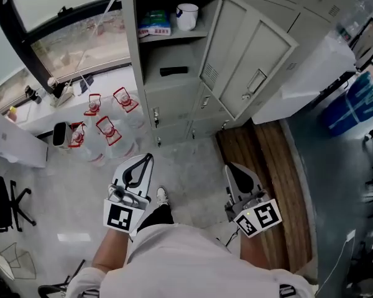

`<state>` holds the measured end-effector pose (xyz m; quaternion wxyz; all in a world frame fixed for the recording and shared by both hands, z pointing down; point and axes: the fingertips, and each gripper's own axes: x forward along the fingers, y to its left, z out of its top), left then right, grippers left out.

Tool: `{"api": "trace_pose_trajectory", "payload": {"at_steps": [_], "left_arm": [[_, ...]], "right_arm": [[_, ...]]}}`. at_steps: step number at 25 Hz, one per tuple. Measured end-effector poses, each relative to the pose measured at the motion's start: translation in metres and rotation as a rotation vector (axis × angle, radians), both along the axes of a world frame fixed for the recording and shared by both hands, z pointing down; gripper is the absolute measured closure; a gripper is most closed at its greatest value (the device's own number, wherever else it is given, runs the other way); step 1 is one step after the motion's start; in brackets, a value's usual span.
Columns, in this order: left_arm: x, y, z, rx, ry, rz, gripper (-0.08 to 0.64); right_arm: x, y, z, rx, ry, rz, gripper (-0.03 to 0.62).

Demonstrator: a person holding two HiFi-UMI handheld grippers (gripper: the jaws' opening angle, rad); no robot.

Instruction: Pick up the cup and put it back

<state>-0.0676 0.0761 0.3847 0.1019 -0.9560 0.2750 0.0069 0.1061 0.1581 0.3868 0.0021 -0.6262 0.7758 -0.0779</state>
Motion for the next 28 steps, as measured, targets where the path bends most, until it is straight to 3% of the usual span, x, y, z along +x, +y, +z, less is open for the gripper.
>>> {"api": "trace_pose_trajectory", "payload": {"at_steps": [6,12,19,28], "left_arm": [[0.001,-0.086,0.003,-0.044,0.039,0.027,0.539],[0.005,-0.141,0.007,-0.08,0.069,0.07,0.538],[0.023,-0.158,0.011,-0.093,0.079,0.096,0.539],[0.047,-0.17,-0.001,-0.042,0.051,0.05,0.538]], "right_arm": [[-0.007,-0.087,-0.014,0.002,0.016,0.009,0.575],[-0.013,-0.141,-0.019,-0.01,0.018,0.028,0.575],[-0.005,-0.166,-0.016,-0.011,0.017,0.032,0.575],[0.026,-0.207,-0.032,0.068,0.053,-0.042,0.575]]}}
